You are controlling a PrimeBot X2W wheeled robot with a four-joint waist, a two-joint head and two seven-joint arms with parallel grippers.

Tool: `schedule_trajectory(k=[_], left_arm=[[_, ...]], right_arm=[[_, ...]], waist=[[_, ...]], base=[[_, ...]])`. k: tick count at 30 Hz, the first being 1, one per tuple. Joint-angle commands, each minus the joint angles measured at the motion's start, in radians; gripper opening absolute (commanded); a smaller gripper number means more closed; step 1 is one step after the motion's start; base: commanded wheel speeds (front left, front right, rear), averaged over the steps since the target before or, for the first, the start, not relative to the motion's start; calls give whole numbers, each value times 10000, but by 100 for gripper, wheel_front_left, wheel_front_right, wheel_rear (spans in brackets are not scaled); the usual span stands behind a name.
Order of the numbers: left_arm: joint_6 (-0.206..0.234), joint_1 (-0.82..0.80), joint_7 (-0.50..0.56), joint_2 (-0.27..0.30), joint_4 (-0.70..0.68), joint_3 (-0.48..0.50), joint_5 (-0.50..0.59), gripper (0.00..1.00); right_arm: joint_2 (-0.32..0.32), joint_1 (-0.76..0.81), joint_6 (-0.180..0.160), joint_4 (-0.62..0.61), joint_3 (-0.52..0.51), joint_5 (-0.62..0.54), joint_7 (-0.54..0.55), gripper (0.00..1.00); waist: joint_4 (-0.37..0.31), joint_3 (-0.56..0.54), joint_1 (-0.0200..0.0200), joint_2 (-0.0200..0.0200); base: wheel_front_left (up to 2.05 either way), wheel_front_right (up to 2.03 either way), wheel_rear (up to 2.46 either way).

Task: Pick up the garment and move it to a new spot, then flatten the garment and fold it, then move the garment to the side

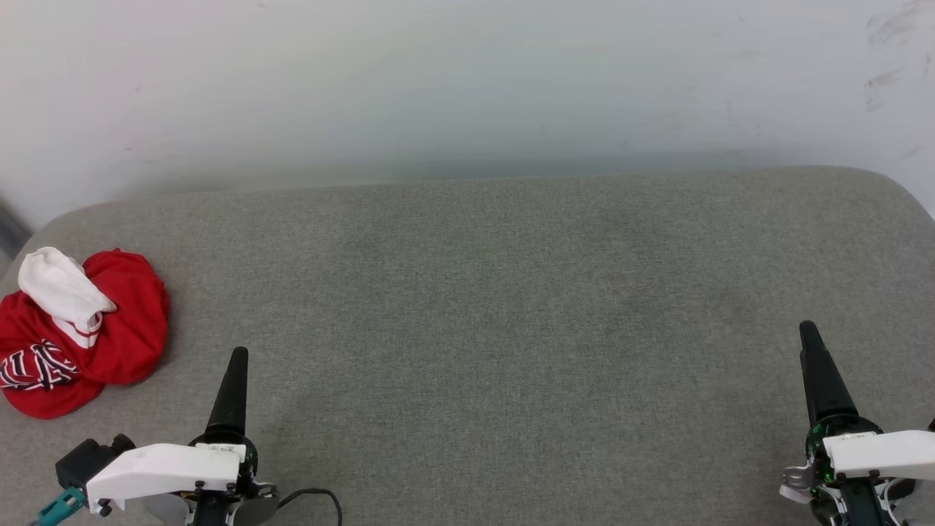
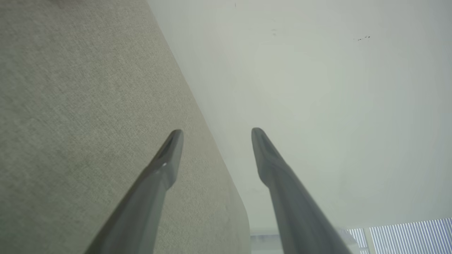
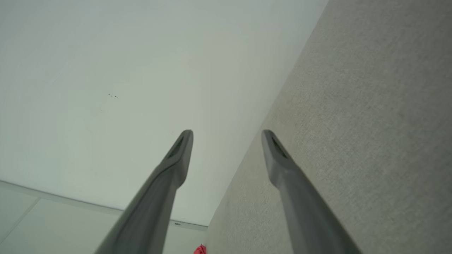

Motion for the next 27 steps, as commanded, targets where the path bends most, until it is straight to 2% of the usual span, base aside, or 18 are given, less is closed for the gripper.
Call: schedule_trajectory(k=[1,12,27], left_arm=[[120,-58,-120,21,-335,-73,583,100],[814,216,-554,24,-820,-500,3102,100],[1056,494,-1072,107,-1139,-1132,5648,100]], right_arm=[[-10,-66,2,-365,5,-641,-113,100],[-9,177,2,-1144,444,-3547,-551,100],[-7,498,2,-1302,724,-6080,-1067,100]], waist=[[2,4,0,-1],[22,26,0,-1],[24,52,0,-1]], base=[[0,0,0],[0,0,0],[0,0,0]])
